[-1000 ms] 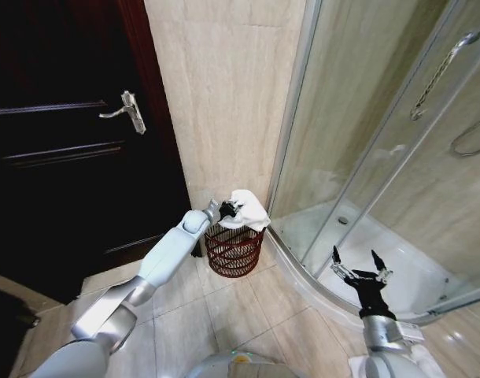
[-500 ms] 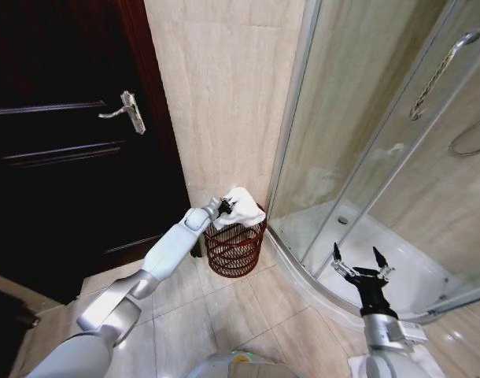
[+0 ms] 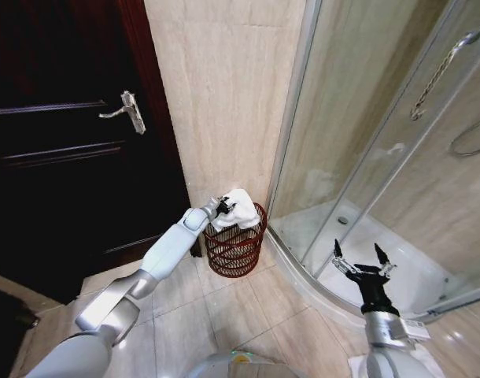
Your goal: Discard the used towel into the hamper.
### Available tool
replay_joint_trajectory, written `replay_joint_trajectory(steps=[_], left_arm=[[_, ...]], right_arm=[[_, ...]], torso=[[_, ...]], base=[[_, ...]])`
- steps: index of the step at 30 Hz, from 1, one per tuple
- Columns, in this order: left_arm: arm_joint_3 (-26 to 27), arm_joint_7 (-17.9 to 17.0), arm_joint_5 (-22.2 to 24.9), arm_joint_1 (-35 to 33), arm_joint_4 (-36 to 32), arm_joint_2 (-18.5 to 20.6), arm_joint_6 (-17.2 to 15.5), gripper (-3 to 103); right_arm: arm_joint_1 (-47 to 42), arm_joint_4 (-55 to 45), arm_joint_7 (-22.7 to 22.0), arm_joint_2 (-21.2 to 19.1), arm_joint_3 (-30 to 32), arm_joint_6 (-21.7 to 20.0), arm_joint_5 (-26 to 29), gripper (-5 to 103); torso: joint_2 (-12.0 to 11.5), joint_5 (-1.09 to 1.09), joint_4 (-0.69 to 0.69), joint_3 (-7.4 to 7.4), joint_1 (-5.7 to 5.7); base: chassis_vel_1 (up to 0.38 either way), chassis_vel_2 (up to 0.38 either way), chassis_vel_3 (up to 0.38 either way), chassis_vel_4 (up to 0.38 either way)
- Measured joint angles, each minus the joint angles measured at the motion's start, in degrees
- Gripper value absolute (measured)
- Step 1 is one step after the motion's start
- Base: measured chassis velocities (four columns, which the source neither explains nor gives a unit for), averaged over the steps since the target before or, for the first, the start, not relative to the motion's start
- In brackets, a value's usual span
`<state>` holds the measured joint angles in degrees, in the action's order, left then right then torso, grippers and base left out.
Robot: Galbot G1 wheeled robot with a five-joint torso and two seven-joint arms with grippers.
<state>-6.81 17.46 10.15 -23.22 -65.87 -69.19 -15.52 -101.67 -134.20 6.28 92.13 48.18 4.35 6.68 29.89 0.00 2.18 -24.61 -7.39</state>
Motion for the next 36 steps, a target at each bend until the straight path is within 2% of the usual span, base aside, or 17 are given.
replay_joint_trajectory(steps=[2,5,6,8,10,22,23,25,26,27,28,29,30,31,33,34,36], left_arm=[[0.2,2.2,-0.1,0.0,-0.9,0.2,-1.6,75],[0.4,3.7,-0.1,0.1,-1.8,0.4,-3.8,80],[0.4,4.8,-0.1,0.5,-2.6,0.4,-6.4,90],[0.5,5.3,-0.2,0.8,-2.9,0.4,-7.9,90],[0.7,6.1,-0.6,1.4,-3.6,0.2,-10.4,98],[2.5,7.5,0.4,-0.6,-6.6,1.5,-11.7,100],[3.3,6.2,1.8,-1.9,-8.2,1.7,-10.6,100],[4.8,0.2,5.3,-5.4,-12.6,2.1,-7.3,100],[4.8,0.2,5.3,-5.4,-12.6,2.1,-7.3,100],[5.7,-4.0,6.8,-7.4,-15.1,2.3,-5.5,100],[6.1,-5.5,7.4,-8.3,-16.2,2.3,-4.7,100],[8.5,-10.4,9.7,-12.5,-20.8,2.3,-1.5,100],[10.4,-12.3,10.6,-15.7,-23.9,2.1,0.0,100],[10.4,-12.3,10.6,-15.7,-23.9,2.1,0.0,100],[14.1,-17.3,11.0,-24.1,-31.5,0.7,2.0,100],[14.1,-17.3,11.0,-24.1,-31.5,0.7,2.0,100],[18.0,-23.5,8.1,-32.2,-36.9,-1.7,5.0,100]], right_arm=[[-0.1,0.0,0.0,0.0,0.2,0.1,0.3,100],[-0.2,0.0,0.0,0.0,0.3,0.1,0.5,100],[-0.2,0.2,0.0,0.0,0.3,0.1,0.7,100],[-0.2,0.3,0.0,0.0,0.3,0.1,0.7,100],[-0.1,0.5,0.0,0.0,0.1,0.2,0.7,100],[0.0,0.4,-0.1,0.0,0.0,0.0,0.7,100],[0.0,0.4,-0.1,0.0,0.0,0.0,0.7,100],[0.2,0.4,-0.1,0.0,0.0,-0.2,0.7,100],[0.2,0.4,-0.1,0.0,0.0,-0.2,0.7,100],[0.3,0.4,-0.1,0.0,0.0,-0.3,0.8,100],[0.3,0.4,-0.1,0.0,0.0,-0.3,0.9,100],[0.5,0.5,-0.2,0.0,0.0,-0.5,1.3,100],[0.5,0.5,-0.4,0.0,0.0,-0.6,1.7,100],[0.5,0.5,-0.4,0.0,0.0,-0.6,1.7,100],[0.6,0.8,-0.7,0.0,0.1,-0.8,2.3,100],[0.6,0.8,-0.7,0.0,0.1,-0.8,2.3,100],[0.6,1.3,-0.7,0.0,0.7,-0.9,2.4,100]], torso=[[0.0,0.00,0.00,0.00,0.00],[0.0,0.00,0.00,0.00,0.00],[0.0,0.00,0.01,0.00,0.00],[0.0,0.00,0.00,0.00,0.00],[0.0,0.01,0.00,0.00,0.00],[0.0,0.00,0.00,0.00,0.00],[0.0,0.00,-0.01,0.00,0.00],[0.0,0.01,-0.02,0.00,0.00],[0.0,0.01,-0.02,0.00,0.00],[0.0,0.00,-0.01,0.00,0.00],[0.0,0.01,-0.01,0.00,0.00],[0.0,0.01,-0.02,0.01,0.00],[0.0,0.00,-0.01,0.00,0.00],[0.0,0.00,-0.01,0.00,0.00],[0.0,0.00,0.00,0.01,0.00],[0.0,0.00,0.00,0.01,0.00],[0.0,0.00,-0.01,0.01,0.00]], base=[[0.000,0.000,0.000,0.000],[0.000,0.000,0.000,0.000],[0.000,0.000,0.000,0.000],[0.000,0.000,0.000,0.000],[0.000,0.000,0.000,0.000],[0.000,0.000,0.000,0.000],[0.000,0.000,0.000,0.000],[0.000,0.000,0.000,0.000],[0.000,0.000,0.000,0.000],[0.000,0.000,0.000,0.000],[0.000,0.000,0.000,0.000],[0.000,0.000,0.000,0.000],[0.000,0.000,0.000,0.000],[0.000,0.000,0.000,0.000],[0.000,0.000,0.000,0.000],[0.000,0.000,0.000,0.000],[0.000,0.000,0.000,0.000]])
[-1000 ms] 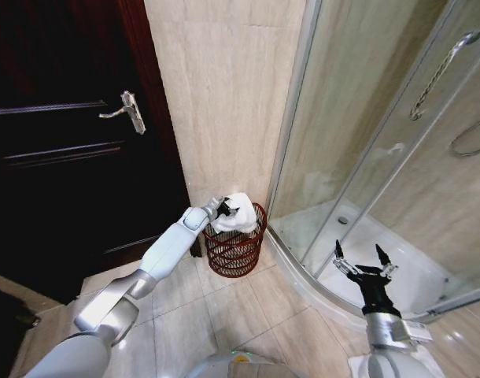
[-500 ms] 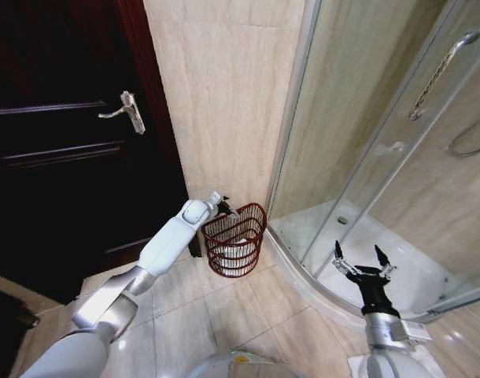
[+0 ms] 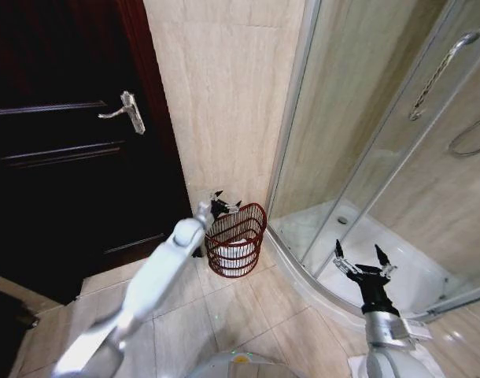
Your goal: Discard the used towel into the hamper.
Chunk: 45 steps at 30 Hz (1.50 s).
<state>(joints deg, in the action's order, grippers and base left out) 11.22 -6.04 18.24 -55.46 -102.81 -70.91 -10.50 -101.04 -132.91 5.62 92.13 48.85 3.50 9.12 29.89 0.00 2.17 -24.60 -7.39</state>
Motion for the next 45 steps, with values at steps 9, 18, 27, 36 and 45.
replay_joint_trajectory(steps=[9,18,27,36,45], left_arm=[[11.6,-9.4,-10.2,-19.1,-8.1,-4.8,9.9,100],[19.5,-8.4,-8.9,-31.7,-13.3,-6.0,15.1,100],[20.6,-4.1,-9.0,-33.0,-14.5,-6.1,15.2,100],[20.9,-2.9,-9.6,-34.6,-15.2,-5.8,15.2,100],[21.3,-2.0,-9.8,-34.5,-14.9,-5.4,15.0,100]], right_arm=[[0.3,1.0,0.9,0.0,-0.2,0.0,-1.3,100],[-0.3,1.1,1.5,0.0,-1.3,0.9,-3.6,100],[-1.2,-0.1,1.7,0.0,-1.1,0.6,-4.3,100],[-1.8,-0.9,1.6,0.0,-0.6,-0.1,-3.7,100],[-1.8,-0.5,1.6,0.0,-0.5,0.1,-3.2,100]], torso=[[0.0,0.00,0.03,0.00,0.00],[0.0,0.00,0.01,0.00,0.01],[0.0,0.00,0.00,-0.01,0.00],[0.0,0.00,0.01,-0.01,0.00],[0.0,0.00,0.01,-0.01,0.00]], base=[[0.000,0.000,0.000,0.000],[0.000,0.000,0.000,0.000],[0.000,0.000,0.000,0.000],[0.000,0.000,0.000,0.000],[0.005,-0.004,-0.005,0.006]])
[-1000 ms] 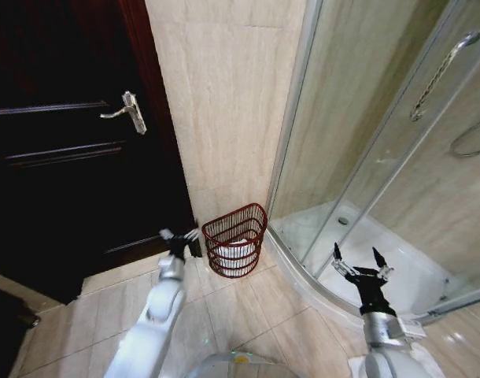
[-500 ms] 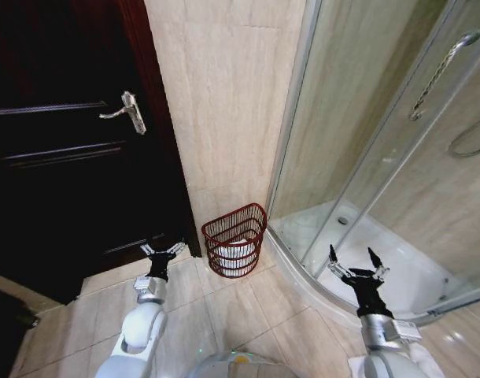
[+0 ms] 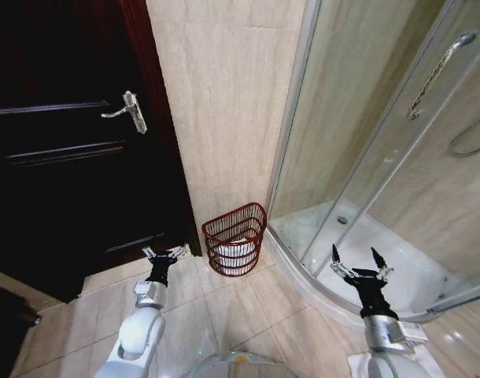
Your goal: Discard the used towel into the hamper.
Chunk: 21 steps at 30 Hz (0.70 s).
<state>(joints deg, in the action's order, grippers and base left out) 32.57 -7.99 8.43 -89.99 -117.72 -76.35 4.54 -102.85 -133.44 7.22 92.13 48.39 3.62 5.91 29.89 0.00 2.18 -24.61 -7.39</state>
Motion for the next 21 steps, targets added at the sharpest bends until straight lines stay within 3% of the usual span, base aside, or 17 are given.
replay_joint_trajectory(steps=[21], left_arm=[[0.0,1.1,-1.0,-0.6,0.5,-0.2,1.2,100]], right_arm=[[-0.8,0.4,-0.1,0.0,0.3,1.4,0.4,100]], torso=[[0.0,0.01,0.00,0.00,0.00]], base=[[0.005,-0.033,-0.002,0.032]])
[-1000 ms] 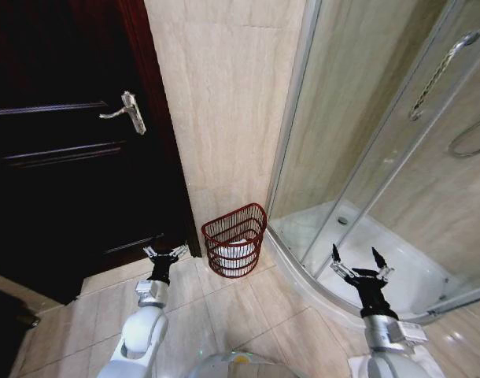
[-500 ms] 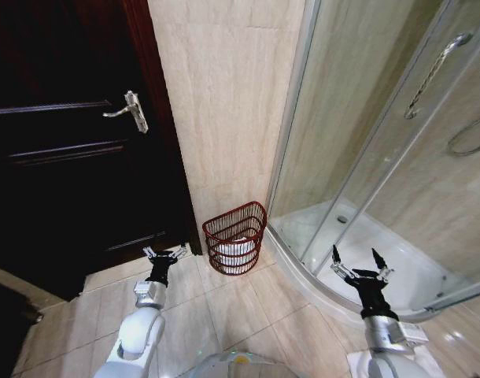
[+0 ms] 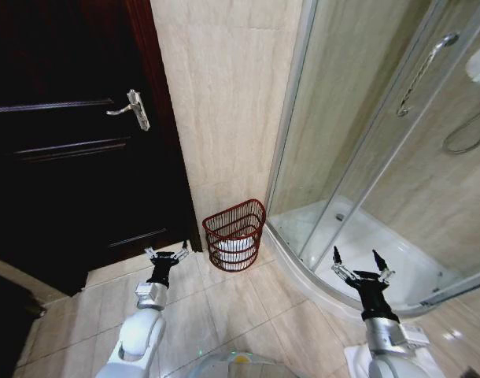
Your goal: Discard the used towel into the hamper.
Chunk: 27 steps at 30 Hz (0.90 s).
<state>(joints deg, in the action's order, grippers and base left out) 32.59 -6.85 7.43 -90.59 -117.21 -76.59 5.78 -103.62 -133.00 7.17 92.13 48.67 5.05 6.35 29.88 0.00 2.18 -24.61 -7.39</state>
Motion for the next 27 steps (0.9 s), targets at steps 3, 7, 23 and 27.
replay_joint_trajectory(steps=[3,7,23,27], left_arm=[[0.0,0.1,0.0,-0.1,0.1,0.0,0.2,100],[0.1,0.2,0.0,-0.2,0.2,0.0,0.5,100],[1.0,0.6,0.0,-1.6,-0.5,-0.1,1.4,100],[1.2,0.6,0.0,-2.0,-0.4,-0.1,2.0,100]], right_arm=[[-0.3,-0.1,0.0,0.0,0.0,0.2,0.0,100],[-0.4,-0.3,0.1,0.0,0.0,0.3,0.0,100],[-1.6,-0.8,0.1,0.0,0.2,1.1,0.3,100],[-2.1,-1.0,0.0,0.0,0.2,1.5,0.3,100]], torso=[[0.0,0.00,0.00,0.00,0.00],[0.0,0.00,0.00,0.00,0.00],[0.0,0.00,0.00,0.00,0.00],[0.0,0.00,0.00,0.00,0.00]], base=[[-0.006,-0.088,0.007,0.088],[-0.021,-0.087,0.009,0.089],[-0.017,-0.098,0.012,0.090],[-0.007,-0.109,0.005,0.111]])
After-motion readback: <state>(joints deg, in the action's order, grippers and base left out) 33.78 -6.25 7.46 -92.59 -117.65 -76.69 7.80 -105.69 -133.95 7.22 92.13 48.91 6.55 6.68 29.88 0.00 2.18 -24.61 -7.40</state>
